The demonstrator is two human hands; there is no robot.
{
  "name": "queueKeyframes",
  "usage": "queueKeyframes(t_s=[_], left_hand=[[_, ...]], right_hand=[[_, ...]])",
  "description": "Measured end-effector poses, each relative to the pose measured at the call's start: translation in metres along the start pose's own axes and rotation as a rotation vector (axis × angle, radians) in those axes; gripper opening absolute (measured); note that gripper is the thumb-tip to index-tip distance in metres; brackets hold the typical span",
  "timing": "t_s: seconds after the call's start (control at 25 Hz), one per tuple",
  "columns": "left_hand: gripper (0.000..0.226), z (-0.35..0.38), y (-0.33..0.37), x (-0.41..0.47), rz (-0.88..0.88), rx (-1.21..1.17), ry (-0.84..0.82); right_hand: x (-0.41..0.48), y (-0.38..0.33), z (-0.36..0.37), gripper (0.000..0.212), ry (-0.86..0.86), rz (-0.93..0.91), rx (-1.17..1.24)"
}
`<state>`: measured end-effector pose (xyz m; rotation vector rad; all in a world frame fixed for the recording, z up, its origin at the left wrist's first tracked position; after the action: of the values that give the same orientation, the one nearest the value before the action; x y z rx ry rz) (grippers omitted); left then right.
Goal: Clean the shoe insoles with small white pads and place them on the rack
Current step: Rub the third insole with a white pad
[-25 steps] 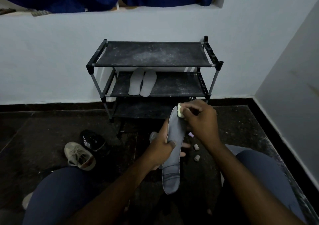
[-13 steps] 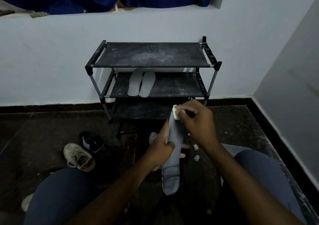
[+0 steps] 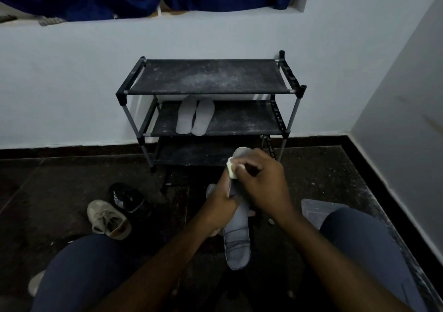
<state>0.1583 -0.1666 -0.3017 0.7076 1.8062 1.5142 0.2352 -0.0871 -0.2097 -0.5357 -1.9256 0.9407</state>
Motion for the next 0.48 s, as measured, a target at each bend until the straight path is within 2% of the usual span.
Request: queueKeyframes(t_s=[0.08, 0.2, 0.28, 0.48], left_hand=[[0.076, -0.004, 0.001, 0.002, 0.061, 0.053, 0.027], [0.093, 0.001, 0.000, -0.001, -0.012, -0.046, -0.037], [0.095, 0.006, 0.000, -0.004, -0.035, -0.089, -0.088], [0.079, -0.003, 0.000, 0.003, 0.060, -0.032, 0.011]], right_hand=[[-0.006, -0.003, 0.007, 0.015, -0.010, -0.014, -0.007], [0.010, 0.019, -0.011, 0.015, 0.119, 0.098, -0.021], [0.015, 0.030, -0.021, 0.013, 0.171, 0.170, -0.012], [-0.011, 0.007, 0.004, 0.017, 0.039, 0.081, -0.010]])
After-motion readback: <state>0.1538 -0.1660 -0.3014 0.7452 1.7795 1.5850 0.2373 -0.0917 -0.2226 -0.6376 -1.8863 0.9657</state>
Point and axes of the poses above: each hand's wrist, its own x-axis towards the middle knuckle, its own z-axis out of the palm, y = z × x, the point moved 8 cm from there along x, towards the middle knuckle, and after that the axes turned 10 degrees about y, right-handed, at the moved point
